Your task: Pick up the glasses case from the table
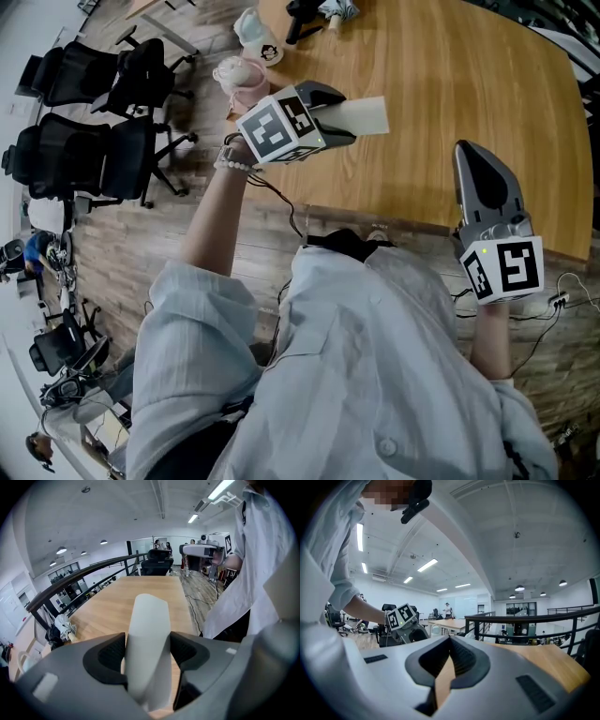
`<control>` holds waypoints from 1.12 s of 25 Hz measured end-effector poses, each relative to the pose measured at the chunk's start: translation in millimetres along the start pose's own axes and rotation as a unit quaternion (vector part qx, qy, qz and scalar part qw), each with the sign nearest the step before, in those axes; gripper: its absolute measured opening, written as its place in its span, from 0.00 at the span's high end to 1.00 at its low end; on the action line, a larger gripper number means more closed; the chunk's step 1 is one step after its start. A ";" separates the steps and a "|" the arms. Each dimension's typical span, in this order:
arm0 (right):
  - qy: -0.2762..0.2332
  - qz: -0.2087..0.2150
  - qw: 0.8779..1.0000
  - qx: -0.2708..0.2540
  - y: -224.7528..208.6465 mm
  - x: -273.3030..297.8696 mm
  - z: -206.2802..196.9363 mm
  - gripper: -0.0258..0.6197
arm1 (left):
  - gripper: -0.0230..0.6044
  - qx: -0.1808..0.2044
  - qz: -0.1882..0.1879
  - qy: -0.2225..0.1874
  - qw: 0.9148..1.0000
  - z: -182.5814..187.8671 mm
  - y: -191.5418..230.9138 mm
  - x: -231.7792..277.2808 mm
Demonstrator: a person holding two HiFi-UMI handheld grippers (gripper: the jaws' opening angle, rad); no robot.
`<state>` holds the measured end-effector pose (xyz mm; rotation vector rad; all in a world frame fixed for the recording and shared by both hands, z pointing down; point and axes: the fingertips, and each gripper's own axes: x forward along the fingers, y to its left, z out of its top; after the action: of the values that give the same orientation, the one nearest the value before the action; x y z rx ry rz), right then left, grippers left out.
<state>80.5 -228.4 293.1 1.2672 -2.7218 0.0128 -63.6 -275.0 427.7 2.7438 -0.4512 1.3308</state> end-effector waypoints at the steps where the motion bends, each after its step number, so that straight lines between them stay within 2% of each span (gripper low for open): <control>1: -0.002 0.000 1.000 -0.001 0.3 -0.6 0.5 0.96 | 0.49 0.000 0.001 0.001 1.000 -0.1 -0.4 -0.2; 6: -0.005 0.003 1.000 -0.004 3.9 -5.3 1.2 0.96 | 0.49 -0.013 -0.001 -0.005 1.000 0.0 -6.4 -2.6; 28: -0.007 0.010 1.000 -0.012 9.5 0.5 2.3 0.96 | 0.49 -0.006 0.005 0.002 1.000 -7.6 -6.9 -9.4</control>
<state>72.7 -222.8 291.4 1.2382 -2.7384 -0.0261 -72.8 -264.8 425.6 2.7332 -0.4718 1.3314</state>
